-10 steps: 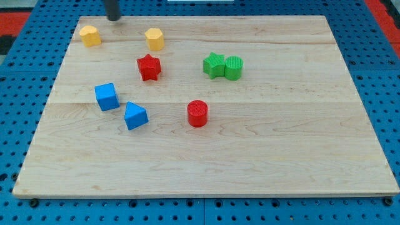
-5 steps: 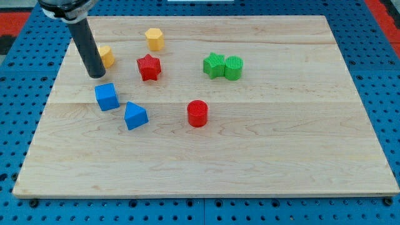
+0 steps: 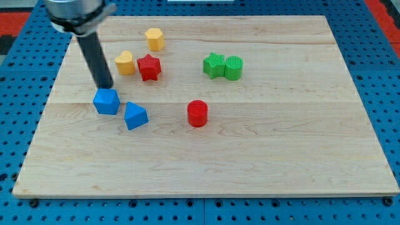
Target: Push the yellow heart into the red star
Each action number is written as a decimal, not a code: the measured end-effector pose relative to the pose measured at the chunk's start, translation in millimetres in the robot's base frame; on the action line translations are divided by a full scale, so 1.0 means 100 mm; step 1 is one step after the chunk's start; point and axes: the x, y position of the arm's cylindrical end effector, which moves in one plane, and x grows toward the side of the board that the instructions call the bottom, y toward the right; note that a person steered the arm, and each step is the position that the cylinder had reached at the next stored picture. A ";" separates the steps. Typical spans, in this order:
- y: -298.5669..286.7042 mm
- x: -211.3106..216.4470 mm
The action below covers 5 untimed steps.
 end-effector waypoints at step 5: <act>0.29 -0.50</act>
